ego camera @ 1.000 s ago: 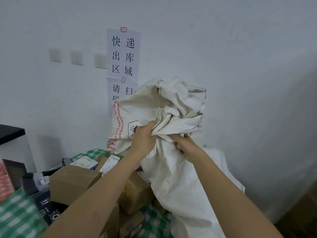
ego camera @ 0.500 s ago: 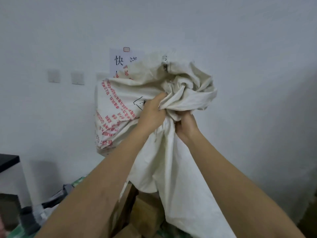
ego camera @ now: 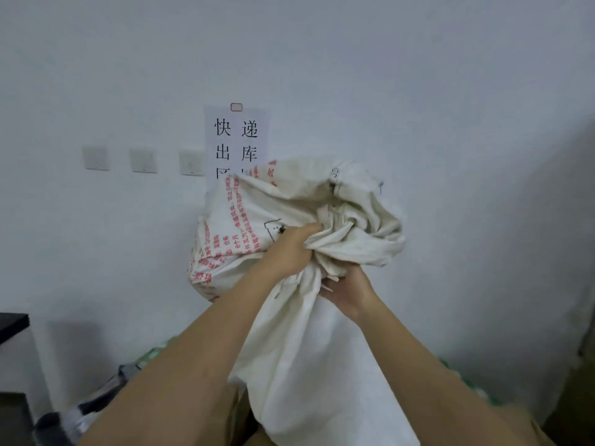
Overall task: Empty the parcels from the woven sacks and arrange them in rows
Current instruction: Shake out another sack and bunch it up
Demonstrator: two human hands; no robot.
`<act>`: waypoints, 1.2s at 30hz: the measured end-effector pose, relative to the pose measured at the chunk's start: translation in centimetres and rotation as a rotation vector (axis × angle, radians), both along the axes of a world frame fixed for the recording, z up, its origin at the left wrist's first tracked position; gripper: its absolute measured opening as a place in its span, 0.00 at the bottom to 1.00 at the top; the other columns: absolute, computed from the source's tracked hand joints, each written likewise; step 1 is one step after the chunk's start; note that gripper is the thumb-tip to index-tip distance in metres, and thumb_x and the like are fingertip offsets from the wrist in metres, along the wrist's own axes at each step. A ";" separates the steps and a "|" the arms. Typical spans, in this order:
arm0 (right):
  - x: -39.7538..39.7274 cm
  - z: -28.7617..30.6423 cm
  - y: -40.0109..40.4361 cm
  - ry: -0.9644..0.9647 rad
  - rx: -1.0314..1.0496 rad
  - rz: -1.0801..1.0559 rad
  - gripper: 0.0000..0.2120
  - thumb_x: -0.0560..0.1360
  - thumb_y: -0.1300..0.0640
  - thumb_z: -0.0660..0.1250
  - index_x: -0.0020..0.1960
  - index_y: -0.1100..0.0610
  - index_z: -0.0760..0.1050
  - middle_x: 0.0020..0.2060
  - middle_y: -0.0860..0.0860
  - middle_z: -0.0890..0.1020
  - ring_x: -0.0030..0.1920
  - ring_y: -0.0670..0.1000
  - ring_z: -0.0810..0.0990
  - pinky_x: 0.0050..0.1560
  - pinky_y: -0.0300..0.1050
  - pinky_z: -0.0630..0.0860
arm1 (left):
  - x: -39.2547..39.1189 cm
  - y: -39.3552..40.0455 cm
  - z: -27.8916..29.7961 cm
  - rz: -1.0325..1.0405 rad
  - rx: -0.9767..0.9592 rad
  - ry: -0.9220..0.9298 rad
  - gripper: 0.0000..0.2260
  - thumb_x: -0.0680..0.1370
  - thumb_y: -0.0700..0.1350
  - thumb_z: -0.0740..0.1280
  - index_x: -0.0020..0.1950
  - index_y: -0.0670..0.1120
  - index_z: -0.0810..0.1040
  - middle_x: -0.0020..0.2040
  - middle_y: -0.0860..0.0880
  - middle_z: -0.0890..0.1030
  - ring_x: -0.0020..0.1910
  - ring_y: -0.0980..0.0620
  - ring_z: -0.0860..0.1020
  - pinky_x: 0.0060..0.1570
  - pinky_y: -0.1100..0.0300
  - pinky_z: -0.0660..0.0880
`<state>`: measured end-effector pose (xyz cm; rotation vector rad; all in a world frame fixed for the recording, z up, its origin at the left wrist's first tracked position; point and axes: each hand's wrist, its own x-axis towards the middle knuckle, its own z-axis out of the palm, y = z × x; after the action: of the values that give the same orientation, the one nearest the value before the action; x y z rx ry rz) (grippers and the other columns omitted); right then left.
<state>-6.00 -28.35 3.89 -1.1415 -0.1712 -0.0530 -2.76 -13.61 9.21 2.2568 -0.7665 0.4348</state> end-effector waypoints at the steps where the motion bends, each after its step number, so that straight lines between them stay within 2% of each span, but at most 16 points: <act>1: -0.2 -1.3 -0.3 0.037 -0.024 0.007 0.16 0.82 0.51 0.58 0.63 0.59 0.75 0.46 0.56 0.82 0.50 0.57 0.79 0.52 0.53 0.80 | 0.0 0.0 -1.3 0.000 0.021 0.016 0.26 0.73 0.30 0.57 0.69 0.45 0.73 0.64 0.42 0.77 0.62 0.44 0.75 0.57 0.56 0.72; 3: -0.5 -3.0 -0.6 0.069 -0.034 0.023 0.14 0.82 0.53 0.59 0.59 0.59 0.77 0.45 0.58 0.78 0.48 0.58 0.75 0.51 0.53 0.80 | 0.0 -0.2 -3.0 -0.009 0.034 0.011 0.26 0.72 0.29 0.57 0.68 0.45 0.74 0.62 0.42 0.78 0.61 0.44 0.75 0.55 0.57 0.71; 6: -0.9 -3.8 -0.6 0.067 -0.009 0.027 0.11 0.81 0.53 0.59 0.54 0.57 0.78 0.44 0.56 0.73 0.46 0.58 0.71 0.51 0.52 0.81 | -0.2 -0.6 -3.7 -0.039 0.003 -0.021 0.26 0.70 0.28 0.58 0.66 0.44 0.75 0.59 0.41 0.79 0.59 0.43 0.76 0.55 0.53 0.73; 9: -1.5 -3.7 -0.8 0.071 -0.043 -0.019 0.11 0.81 0.53 0.61 0.58 0.55 0.78 0.45 0.56 0.80 0.50 0.58 0.78 0.49 0.49 0.81 | -0.6 -0.7 -3.6 -0.023 -0.003 -0.024 0.25 0.71 0.29 0.58 0.67 0.42 0.74 0.59 0.40 0.78 0.59 0.42 0.75 0.52 0.55 0.71; 12: -1.9 -3.9 -1.3 0.058 -0.095 -0.010 0.20 0.77 0.52 0.66 0.68 0.53 0.72 0.56 0.55 0.82 0.55 0.56 0.82 0.50 0.48 0.80 | -0.8 -0.6 -3.9 -0.007 -0.007 -0.019 0.24 0.71 0.29 0.58 0.65 0.42 0.74 0.53 0.44 0.78 0.54 0.43 0.76 0.44 0.59 0.67; 14: -2.0 -4.3 -1.6 0.053 -0.079 -0.008 0.23 0.76 0.55 0.69 0.69 0.49 0.70 0.59 0.54 0.81 0.57 0.55 0.82 0.53 0.51 0.79 | -1.0 -0.5 -4.1 0.023 -0.018 -0.022 0.23 0.70 0.30 0.58 0.65 0.43 0.73 0.50 0.45 0.76 0.52 0.44 0.75 0.42 0.58 0.66; 18: -2.3 -5.0 -2.3 0.050 -0.021 -0.091 0.32 0.69 0.61 0.71 0.71 0.48 0.67 0.64 0.52 0.78 0.61 0.55 0.79 0.62 0.57 0.76 | -1.4 -0.3 -4.4 0.078 -0.026 -0.048 0.24 0.71 0.32 0.60 0.66 0.45 0.72 0.52 0.42 0.76 0.54 0.43 0.73 0.49 0.53 0.72; 20: -2.6 -5.3 -2.6 0.047 -0.055 -0.156 0.35 0.68 0.59 0.71 0.72 0.47 0.64 0.65 0.51 0.76 0.63 0.52 0.77 0.64 0.57 0.73 | -1.3 -0.1 -4.7 0.090 -0.015 -0.046 0.23 0.71 0.33 0.61 0.65 0.45 0.72 0.50 0.44 0.75 0.53 0.43 0.72 0.49 0.53 0.72; 24: -3.4 -5.3 -2.5 -0.007 -0.081 -0.312 0.51 0.61 0.46 0.77 0.75 0.37 0.50 0.73 0.46 0.63 0.69 0.49 0.69 0.70 0.57 0.67 | -1.2 0.1 -5.2 0.107 -0.006 -0.036 0.23 0.70 0.36 0.63 0.64 0.46 0.72 0.50 0.43 0.77 0.53 0.41 0.74 0.49 0.50 0.74; 27: -3.6 -4.6 -2.1 -0.072 -0.119 -0.408 0.50 0.70 0.49 0.75 0.76 0.35 0.41 0.76 0.41 0.55 0.67 0.46 0.68 0.71 0.55 0.65 | -1.3 0.0 -5.2 0.113 -0.003 -0.045 0.24 0.70 0.36 0.62 0.66 0.46 0.72 0.50 0.42 0.76 0.54 0.39 0.73 0.49 0.51 0.72; 28: -3.5 -4.3 -2.0 -0.099 -0.151 -0.422 0.50 0.71 0.48 0.75 0.75 0.34 0.40 0.76 0.38 0.54 0.67 0.45 0.68 0.70 0.54 0.65 | -1.5 -0.1 -5.2 0.116 0.003 -0.049 0.24 0.71 0.36 0.62 0.67 0.46 0.71 0.50 0.41 0.76 0.54 0.39 0.73 0.49 0.50 0.72; 30: -3.4 -3.6 -1.8 -0.149 -0.196 -0.394 0.51 0.67 0.47 0.75 0.75 0.33 0.40 0.72 0.35 0.56 0.64 0.40 0.70 0.68 0.52 0.66 | -1.5 0.0 -5.0 0.132 0.026 -0.041 0.25 0.71 0.36 0.62 0.69 0.47 0.70 0.52 0.40 0.75 0.56 0.39 0.72 0.52 0.49 0.72; 32: -3.2 -2.9 -1.4 -0.151 -0.232 -0.309 0.51 0.66 0.46 0.74 0.75 0.34 0.41 0.70 0.35 0.61 0.61 0.36 0.70 0.66 0.52 0.67 | -1.5 0.1 -4.9 0.133 0.047 -0.002 0.25 0.70 0.40 0.60 0.68 0.48 0.71 0.51 0.40 0.76 0.55 0.40 0.72 0.50 0.49 0.72; 36: -2.4 -1.8 0.1 -0.028 -0.183 -0.206 0.52 0.60 0.35 0.75 0.73 0.37 0.47 0.69 0.42 0.68 0.66 0.48 0.73 0.64 0.58 0.71 | -1.3 0.5 -5.0 0.084 0.076 0.057 0.23 0.64 0.44 0.57 0.59 0.48 0.73 0.45 0.43 0.78 0.49 0.40 0.75 0.40 0.54 0.69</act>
<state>-8.43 -28.21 2.09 -1.3387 -0.0834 -0.2404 -4.07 -13.09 4.17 2.3679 -0.6717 0.3849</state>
